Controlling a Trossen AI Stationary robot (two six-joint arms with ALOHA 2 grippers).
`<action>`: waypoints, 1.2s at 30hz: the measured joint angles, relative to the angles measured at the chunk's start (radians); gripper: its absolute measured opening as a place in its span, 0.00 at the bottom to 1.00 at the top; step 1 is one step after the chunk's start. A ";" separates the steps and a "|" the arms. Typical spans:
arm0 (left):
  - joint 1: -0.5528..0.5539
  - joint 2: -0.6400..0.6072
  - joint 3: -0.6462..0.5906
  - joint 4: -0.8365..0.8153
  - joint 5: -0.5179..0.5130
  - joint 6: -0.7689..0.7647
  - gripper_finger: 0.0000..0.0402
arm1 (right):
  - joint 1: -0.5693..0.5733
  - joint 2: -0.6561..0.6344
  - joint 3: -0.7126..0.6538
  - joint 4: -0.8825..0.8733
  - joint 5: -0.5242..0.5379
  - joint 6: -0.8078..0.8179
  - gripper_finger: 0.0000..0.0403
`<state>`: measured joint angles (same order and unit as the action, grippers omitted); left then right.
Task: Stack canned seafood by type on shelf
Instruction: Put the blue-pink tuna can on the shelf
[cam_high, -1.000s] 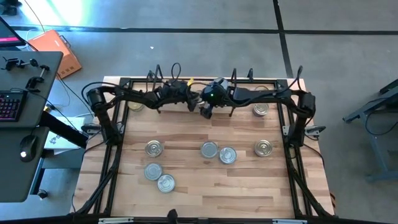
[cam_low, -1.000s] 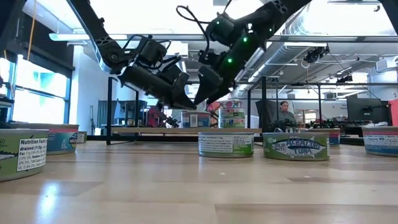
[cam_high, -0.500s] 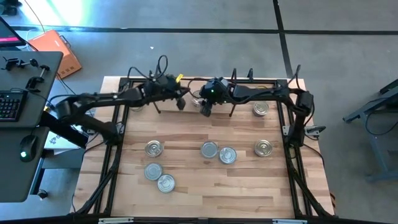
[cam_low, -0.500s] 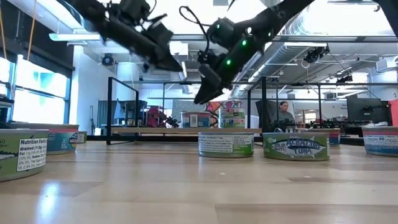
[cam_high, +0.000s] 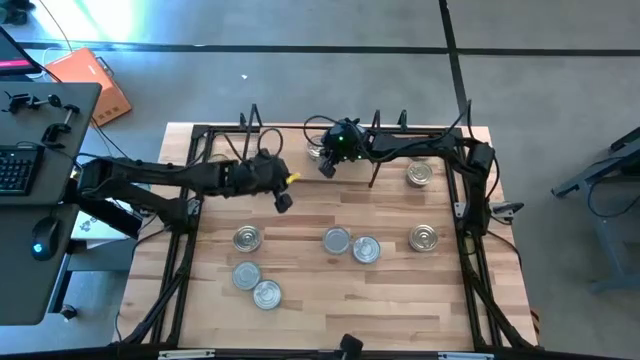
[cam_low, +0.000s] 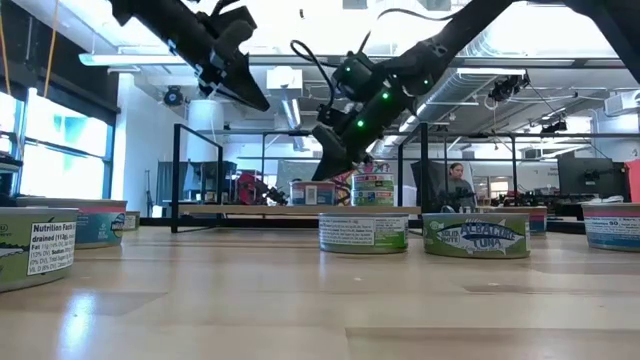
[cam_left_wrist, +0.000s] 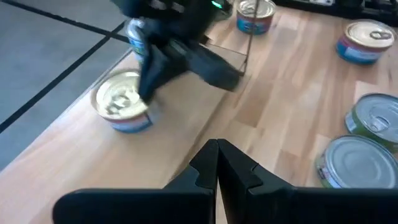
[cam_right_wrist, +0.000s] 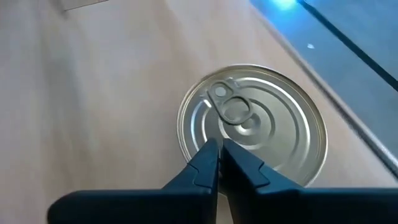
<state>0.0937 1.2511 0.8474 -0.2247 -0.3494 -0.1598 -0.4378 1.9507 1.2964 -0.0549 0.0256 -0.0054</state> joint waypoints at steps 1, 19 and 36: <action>-0.017 0.001 0.000 -0.001 -0.015 -0.009 0.00 | -0.007 0.000 0.000 0.000 0.001 0.005 0.01; -0.179 0.013 0.000 0.004 -0.189 -0.065 0.00 | -0.053 0.002 -0.002 0.025 0.002 0.032 0.00; -0.308 0.013 0.000 -0.099 -0.351 -0.151 0.00 | 0.087 -0.125 -0.019 0.036 0.173 -0.054 0.00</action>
<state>-0.2145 1.2640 0.8474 -0.3236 -0.7008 -0.3111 -0.3507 1.8259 1.2777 -0.0185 0.1990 -0.0593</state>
